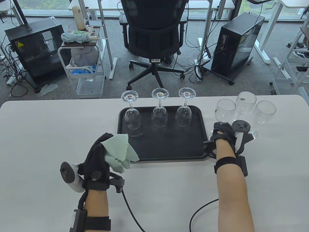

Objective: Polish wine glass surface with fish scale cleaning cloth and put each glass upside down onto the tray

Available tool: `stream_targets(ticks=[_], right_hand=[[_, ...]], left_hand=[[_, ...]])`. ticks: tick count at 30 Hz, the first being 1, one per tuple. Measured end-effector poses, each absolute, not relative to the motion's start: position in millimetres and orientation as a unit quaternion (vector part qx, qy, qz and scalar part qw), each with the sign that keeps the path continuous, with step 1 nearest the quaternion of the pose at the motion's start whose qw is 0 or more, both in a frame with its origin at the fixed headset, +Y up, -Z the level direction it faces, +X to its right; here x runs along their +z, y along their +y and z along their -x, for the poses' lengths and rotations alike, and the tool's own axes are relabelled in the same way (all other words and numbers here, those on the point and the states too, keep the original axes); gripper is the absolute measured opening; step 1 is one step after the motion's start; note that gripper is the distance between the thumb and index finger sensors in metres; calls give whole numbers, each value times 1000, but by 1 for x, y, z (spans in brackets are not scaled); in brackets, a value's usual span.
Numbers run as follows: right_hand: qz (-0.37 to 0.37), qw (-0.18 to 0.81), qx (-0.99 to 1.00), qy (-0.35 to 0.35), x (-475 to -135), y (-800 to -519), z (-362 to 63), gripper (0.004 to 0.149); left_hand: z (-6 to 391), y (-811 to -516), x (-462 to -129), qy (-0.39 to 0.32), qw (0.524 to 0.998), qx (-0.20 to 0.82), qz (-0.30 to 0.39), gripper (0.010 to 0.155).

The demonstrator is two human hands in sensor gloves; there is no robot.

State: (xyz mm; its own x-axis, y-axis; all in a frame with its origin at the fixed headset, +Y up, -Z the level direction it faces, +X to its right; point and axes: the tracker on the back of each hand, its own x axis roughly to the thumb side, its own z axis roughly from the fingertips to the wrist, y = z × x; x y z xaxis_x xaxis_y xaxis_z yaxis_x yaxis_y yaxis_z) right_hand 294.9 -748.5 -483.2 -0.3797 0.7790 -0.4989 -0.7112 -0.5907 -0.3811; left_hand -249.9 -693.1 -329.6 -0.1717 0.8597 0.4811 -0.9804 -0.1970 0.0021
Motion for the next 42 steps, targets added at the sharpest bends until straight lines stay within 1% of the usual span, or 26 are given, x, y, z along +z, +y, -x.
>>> stream_targets(ticks=[2, 3, 5, 6, 7, 8, 9, 11, 13, 17, 20, 23, 27, 30, 32, 37, 38, 40, 42], right_hand=[[292, 437, 849, -60, -468, -733, -298, 44], [264, 425, 862, -78, -458, -722, -298, 44], [170, 379, 901, -120, -441, -704, -289, 42], [117, 329, 926, -145, -430, -693, -279, 42], [48, 255, 949, -178, -415, -683, -265, 42], [19, 229, 954, -194, -409, -681, -259, 43], [-61, 158, 958, -231, -390, -674, -237, 44], [-132, 104, 947, -274, -367, -671, -210, 46], [-162, 73, 939, -293, -338, -672, -176, 47], [-190, 46, 938, -286, -314, -684, -134, 47], [-208, 14, 935, -286, -307, -690, -123, 48], [-216, 27, 936, -277, -308, -694, -119, 49], [-200, 35, 937, -285, -311, -692, -123, 50], [-189, 57, 934, -297, -309, -685, -130, 50], [-185, 65, 933, -303, -308, -681, -132, 51], [-190, 58, 923, -330, -301, -677, -137, 50], [-190, 57, 921, -335, -301, -675, -137, 50], [-194, 66, 921, -333, -299, -673, -138, 53], [-216, 73, 916, -331, -298, -671, -140, 57]], left_hand=[[249, -696, -329, -154, 611, 752, -193, 51], [249, -697, -329, -153, 609, 754, -192, 51], [248, -698, -329, -153, 607, 756, -191, 51], [247, -699, -328, -150, 604, 758, -195, 51], [246, -699, -328, -148, 602, 759, -196, 51], [246, -698, -328, -150, 602, 760, -195, 51], [245, -697, -328, -154, 601, 759, -196, 51], [244, -696, -328, -156, 602, 758, -197, 51], [243, -694, -327, -157, 600, 759, -198, 51], [238, -694, -327, -160, 602, 757, -197, 51], [229, -693, -328, -169, 605, 753, -198, 51], [205, -688, -330, -204, 620, 734, -185, 51], [158, -685, -328, -263, 665, 685, -138, 53], [132, -695, -327, -283, 713, 634, -97, 55], [119, -701, -329, -289, 724, 623, -67, 57], [113, -709, -329, -263, 753, 596, -96, 68], [113, -712, -329, -248, 753, 601, -100, 71], [115, -714, -330, -234, 752, 608, -102, 70], [118, -715, -330, -210, 743, 623, -124, 65]])
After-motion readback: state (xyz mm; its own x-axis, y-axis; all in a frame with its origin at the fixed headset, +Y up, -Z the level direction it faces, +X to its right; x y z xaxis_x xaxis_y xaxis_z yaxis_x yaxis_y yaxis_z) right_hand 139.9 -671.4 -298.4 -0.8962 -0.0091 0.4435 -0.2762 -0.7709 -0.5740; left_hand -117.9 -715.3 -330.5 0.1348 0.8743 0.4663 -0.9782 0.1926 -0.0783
